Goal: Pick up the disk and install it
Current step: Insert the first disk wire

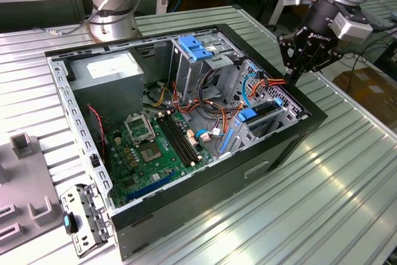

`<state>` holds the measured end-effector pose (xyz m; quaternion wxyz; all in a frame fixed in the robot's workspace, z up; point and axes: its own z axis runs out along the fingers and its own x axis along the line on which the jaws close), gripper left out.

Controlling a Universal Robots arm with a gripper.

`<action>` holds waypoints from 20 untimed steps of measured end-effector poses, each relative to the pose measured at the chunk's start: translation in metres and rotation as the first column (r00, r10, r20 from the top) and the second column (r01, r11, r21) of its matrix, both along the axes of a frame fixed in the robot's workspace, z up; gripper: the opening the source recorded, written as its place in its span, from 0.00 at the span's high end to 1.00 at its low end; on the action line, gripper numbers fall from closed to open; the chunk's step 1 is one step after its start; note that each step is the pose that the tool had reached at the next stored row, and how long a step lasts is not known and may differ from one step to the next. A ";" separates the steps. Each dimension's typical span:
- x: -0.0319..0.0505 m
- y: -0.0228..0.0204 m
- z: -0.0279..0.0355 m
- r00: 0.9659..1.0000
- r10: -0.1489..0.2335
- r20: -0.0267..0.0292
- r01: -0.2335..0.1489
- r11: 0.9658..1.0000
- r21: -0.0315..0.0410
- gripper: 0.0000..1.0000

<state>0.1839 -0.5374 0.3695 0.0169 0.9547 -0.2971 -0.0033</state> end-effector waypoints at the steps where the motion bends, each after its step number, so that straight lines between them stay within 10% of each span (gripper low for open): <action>1: 0.0000 0.0000 0.0022 1.000 0.001 0.000 -0.001 1.000 -0.001 0.82; 10: -0.0079 0.0000 0.0028 1.000 -0.002 0.000 0.002 1.000 -0.003 0.82; 20: -0.0108 0.0000 0.0028 0.995 -0.105 0.000 0.105 0.995 -0.003 0.82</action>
